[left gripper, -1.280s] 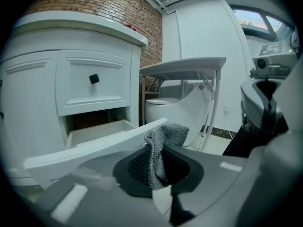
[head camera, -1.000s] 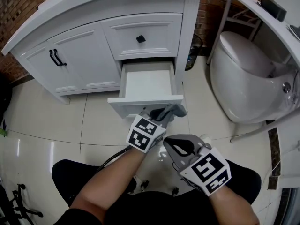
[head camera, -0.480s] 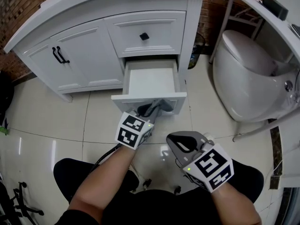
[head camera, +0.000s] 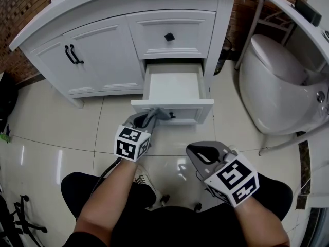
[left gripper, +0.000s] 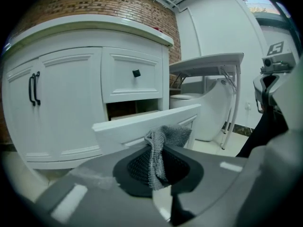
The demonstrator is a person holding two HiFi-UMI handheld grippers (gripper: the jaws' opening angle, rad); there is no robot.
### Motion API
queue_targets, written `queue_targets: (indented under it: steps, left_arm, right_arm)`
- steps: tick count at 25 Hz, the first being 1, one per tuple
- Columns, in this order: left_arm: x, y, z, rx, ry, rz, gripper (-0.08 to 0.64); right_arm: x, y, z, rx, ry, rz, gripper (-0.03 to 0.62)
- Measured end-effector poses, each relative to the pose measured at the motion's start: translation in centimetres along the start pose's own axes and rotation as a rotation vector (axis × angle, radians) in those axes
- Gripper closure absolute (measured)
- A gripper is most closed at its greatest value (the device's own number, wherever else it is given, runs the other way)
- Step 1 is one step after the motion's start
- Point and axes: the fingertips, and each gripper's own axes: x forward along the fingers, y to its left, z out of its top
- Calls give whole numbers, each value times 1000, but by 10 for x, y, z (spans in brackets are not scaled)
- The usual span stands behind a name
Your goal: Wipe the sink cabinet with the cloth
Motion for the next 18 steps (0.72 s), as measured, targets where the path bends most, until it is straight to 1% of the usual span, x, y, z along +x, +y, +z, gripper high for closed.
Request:
queue_targets:
  steps: [9, 13, 16, 18]
  left_arm:
    - [-25, 45, -15, -50, -7, 100, 525]
    - [-32, 59, -25, -72, 3, 138, 525]
    - [-37, 67, -31, -95, 8, 157, 525]
    - [-36, 64, -34, -93, 15, 154, 525]
  right_arm:
    - [1, -4, -8, 1, 25, -15, 588]
    - [1, -5, -10, 2, 30, -22, 588]
    - [0, -5, -11, 4, 31, -19, 588]
    - [-2, -7, -12, 6, 32, -23, 588]
